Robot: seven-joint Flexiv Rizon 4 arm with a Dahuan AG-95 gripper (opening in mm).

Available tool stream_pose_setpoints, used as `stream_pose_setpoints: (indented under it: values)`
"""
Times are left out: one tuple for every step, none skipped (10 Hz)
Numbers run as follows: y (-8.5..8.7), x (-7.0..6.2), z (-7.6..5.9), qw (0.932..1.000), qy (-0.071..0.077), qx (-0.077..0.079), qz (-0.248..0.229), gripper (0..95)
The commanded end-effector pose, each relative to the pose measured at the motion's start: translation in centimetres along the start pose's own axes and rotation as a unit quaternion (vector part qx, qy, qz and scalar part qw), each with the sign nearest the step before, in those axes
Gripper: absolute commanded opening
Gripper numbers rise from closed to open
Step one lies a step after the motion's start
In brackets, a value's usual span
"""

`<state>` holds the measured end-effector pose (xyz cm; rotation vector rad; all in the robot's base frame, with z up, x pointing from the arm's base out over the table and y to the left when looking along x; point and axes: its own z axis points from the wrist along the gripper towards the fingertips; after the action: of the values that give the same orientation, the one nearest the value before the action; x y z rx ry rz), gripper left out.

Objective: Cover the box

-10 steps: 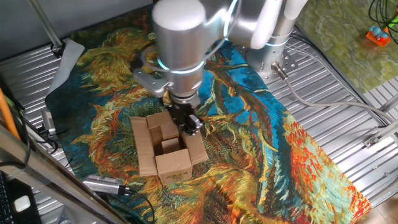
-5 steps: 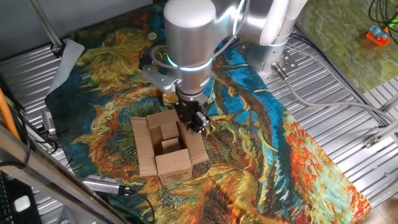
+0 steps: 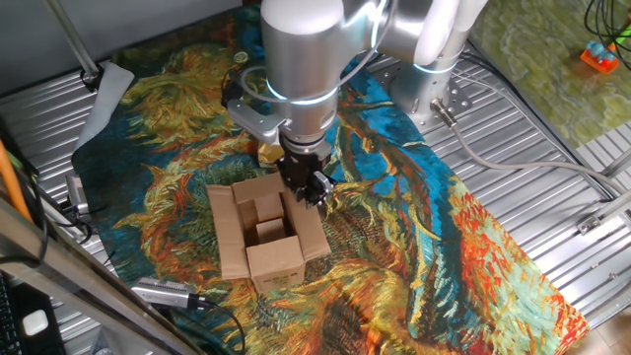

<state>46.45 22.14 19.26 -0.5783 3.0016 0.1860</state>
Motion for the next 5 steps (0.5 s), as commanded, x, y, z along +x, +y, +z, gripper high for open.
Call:
stream_pose_setpoints:
  values:
    - [0.0, 0.08, -0.02, 1.0, 0.001, 0.001, 0.001, 19.0]
    - [0.0, 0.08, -0.02, 0.9999, 0.003, 0.009, 0.007, 19.0]
    - [0.0, 0.08, -0.02, 0.9999, 0.002, 0.016, 0.0, 19.0]
    - [0.0, 0.08, -0.02, 0.9997, 0.006, 0.022, -0.014, 19.0]
    - [0.0, 0.08, -0.02, 0.9996, 0.01, 0.018, -0.021, 19.0]
